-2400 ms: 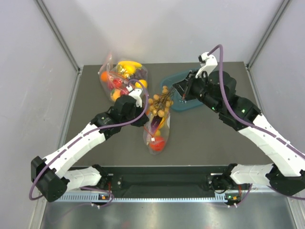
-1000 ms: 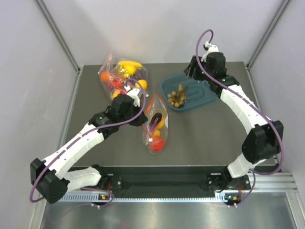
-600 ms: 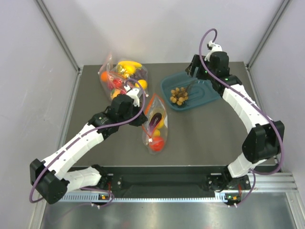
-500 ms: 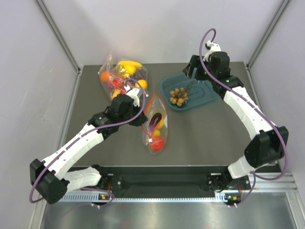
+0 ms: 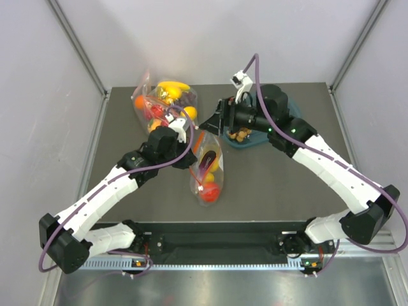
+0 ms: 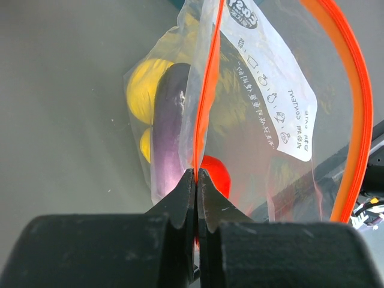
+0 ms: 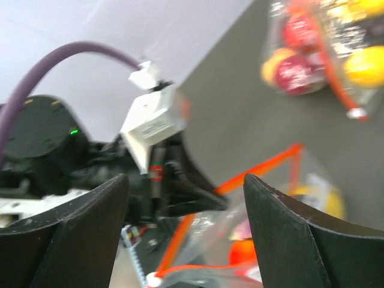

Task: Open the zip-top bag and remove the fake food

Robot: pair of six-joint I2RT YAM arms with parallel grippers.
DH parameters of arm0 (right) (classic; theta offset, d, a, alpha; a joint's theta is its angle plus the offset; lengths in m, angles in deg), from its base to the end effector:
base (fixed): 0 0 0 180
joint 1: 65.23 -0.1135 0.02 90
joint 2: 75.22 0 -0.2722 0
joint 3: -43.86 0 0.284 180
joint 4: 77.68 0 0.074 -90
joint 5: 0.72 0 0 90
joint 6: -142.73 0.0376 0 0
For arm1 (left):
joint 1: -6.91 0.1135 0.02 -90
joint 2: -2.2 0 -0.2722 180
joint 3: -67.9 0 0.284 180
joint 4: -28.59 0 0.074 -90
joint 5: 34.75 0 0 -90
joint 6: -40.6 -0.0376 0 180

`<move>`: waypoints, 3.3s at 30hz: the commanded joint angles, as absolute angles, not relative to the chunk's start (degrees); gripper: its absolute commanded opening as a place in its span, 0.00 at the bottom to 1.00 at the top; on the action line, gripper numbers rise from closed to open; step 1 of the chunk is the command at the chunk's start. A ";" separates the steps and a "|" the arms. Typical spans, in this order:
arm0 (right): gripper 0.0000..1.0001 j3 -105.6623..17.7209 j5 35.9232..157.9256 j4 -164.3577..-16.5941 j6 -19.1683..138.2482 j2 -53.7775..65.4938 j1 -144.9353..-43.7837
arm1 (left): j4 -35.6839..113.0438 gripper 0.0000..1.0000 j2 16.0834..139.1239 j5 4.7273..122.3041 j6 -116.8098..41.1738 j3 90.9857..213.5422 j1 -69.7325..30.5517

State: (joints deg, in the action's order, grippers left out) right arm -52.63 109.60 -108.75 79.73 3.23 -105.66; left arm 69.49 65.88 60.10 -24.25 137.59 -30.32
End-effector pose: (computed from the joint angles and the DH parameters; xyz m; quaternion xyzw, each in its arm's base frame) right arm 0.2519 0.2317 0.4435 -0.1991 0.7524 0.4549 0.4329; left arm 0.2156 -0.1678 0.3235 0.1127 0.8788 -0.2714 0.3760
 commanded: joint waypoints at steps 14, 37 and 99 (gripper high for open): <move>0.73 -42.96 108.98 -105.35 90.69 4.85 -112.25 | 68.56 0.00 63.55 59.12 -24.88 136.87 -30.09; 0.68 -42.42 90.08 -120.47 92.54 13.27 -112.78 | 65.66 0.00 60.38 60.44 -25.40 134.76 -30.00; 0.27 -39.09 78.39 -108.77 92.63 14.96 -117.09 | 66.09 0.00 62.05 56.22 -22.07 133.44 -28.95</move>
State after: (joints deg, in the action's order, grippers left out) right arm -39.82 81.84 -108.58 93.26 20.54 -116.85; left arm 65.69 63.43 59.61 -24.01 133.11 -29.60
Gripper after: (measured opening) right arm 0.469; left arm 0.015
